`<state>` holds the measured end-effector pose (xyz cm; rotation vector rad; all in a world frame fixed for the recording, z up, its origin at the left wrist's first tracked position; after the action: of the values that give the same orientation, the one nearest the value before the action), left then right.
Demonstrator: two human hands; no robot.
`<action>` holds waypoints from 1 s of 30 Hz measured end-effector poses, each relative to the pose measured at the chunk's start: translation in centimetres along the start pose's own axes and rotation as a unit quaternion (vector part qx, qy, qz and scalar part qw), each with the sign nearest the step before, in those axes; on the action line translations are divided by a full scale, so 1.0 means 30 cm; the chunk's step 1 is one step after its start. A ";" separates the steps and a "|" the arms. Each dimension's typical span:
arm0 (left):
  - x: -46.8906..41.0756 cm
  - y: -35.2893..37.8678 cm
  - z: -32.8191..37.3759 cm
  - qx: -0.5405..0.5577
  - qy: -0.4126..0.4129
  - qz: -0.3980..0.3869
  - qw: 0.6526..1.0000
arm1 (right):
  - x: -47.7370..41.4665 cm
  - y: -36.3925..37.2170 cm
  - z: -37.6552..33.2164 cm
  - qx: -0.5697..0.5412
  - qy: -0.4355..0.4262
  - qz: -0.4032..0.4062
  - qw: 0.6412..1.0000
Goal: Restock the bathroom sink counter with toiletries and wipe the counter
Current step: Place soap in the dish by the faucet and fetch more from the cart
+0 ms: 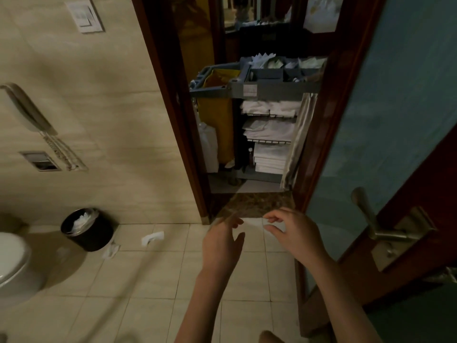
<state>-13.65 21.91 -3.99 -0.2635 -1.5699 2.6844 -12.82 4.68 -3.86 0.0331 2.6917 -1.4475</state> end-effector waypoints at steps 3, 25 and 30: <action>-0.073 0.010 -0.032 0.000 -0.003 -0.004 1.000 | -0.072 0.040 -0.004 0.001 0.007 -0.015 1.000; -1.228 -0.003 -0.212 -0.015 0.051 0.001 0.999 | -1.267 0.073 -0.032 -0.024 -0.017 0.053 0.998; -1.382 0.081 -0.219 -0.028 0.061 -0.029 0.997 | -1.377 0.092 0.042 -0.025 0.000 0.012 1.000</action>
<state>28.39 22.12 -3.65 -0.3714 -1.5934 2.5320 28.57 6.04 -3.32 0.0628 2.7167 -1.3739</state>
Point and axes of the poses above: each hand's wrist, its own x-axis away from the middle knuckle, its own y-axis out of the palm, z = x × y, the point moved 2 cm from there along -x, towards the middle knuckle, and after that the axes turned 4 degrees about y, right-handed, at the moved point
